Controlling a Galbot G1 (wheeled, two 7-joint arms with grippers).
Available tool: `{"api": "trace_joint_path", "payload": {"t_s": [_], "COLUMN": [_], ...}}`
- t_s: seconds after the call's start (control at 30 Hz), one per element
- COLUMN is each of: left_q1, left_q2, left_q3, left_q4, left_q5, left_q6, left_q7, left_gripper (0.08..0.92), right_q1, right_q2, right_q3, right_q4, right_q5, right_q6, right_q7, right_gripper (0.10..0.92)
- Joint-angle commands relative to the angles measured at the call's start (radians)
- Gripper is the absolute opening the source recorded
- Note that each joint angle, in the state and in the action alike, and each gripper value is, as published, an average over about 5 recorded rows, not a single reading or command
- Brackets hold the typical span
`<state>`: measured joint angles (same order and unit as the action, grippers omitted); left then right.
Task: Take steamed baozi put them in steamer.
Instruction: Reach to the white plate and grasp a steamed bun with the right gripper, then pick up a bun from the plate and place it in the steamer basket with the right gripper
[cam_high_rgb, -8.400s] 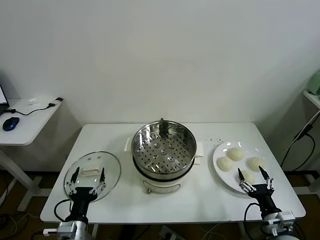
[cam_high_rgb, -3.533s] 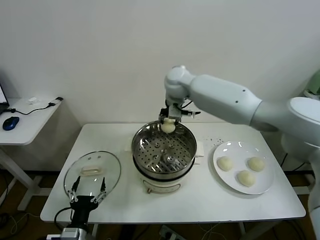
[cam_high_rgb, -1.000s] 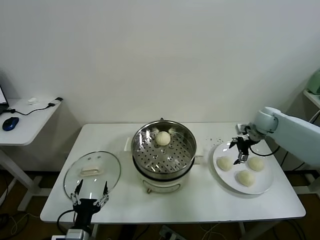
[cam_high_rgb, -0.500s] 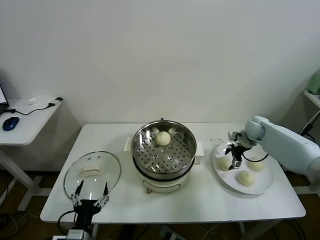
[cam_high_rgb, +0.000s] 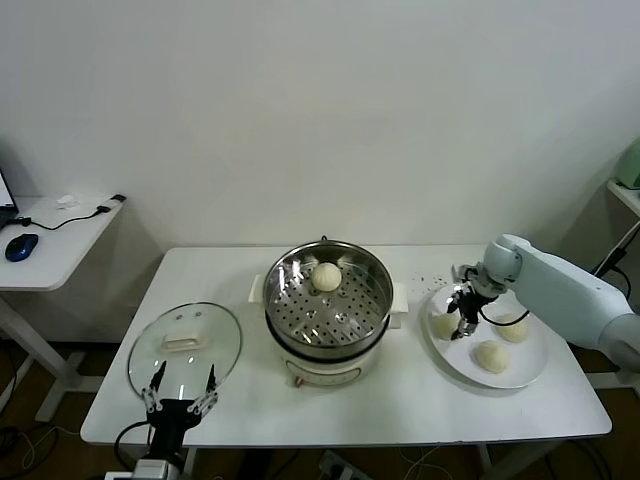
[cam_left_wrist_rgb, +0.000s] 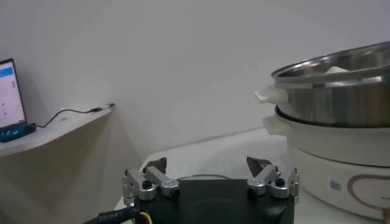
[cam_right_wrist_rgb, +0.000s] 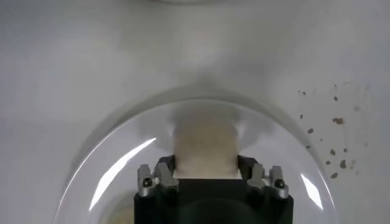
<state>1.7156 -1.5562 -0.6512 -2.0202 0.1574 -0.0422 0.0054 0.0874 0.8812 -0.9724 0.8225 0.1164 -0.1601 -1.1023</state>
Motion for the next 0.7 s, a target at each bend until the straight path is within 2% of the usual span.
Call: {"api": "trace_joint_path", "payload": {"t_s": [0.03, 0.33, 0.53, 0.7], "left_q1": [0.001, 0.005, 0.007, 0.004], "left_q2": [0.002, 0.003, 0.006, 0.008], "left_q3": [0.001, 0.003, 0.007, 0.023], "left_q4": [-0.003, -0.008, -0.013, -0.01], "left_q5": [0.001, 0.001, 0.001, 0.004], "left_q6": [-0.001, -0.001, -0.003, -0.004], "left_q7": [0.001, 0.001, 0.002, 0.003], "left_gripper": [0.823, 0.823, 0.823, 0.823], "right_q1": [-0.008, 0.066, 0.344, 0.66], "right_q2": [0.008, -0.046, -0.092, -0.049], "right_q3": [0.01, -0.036, -0.259, -0.526], "right_q4": [-0.011, 0.05, 0.131, 0.204], "right_q5": [0.0, 0.065, 0.263, 0.475], "right_q6": [0.0, -0.021, -0.047, -0.064], "right_q7": [-0.003, -0.002, 0.0, 0.001], "right_gripper": [0.593, 0.558, 0.552, 0.551]}}
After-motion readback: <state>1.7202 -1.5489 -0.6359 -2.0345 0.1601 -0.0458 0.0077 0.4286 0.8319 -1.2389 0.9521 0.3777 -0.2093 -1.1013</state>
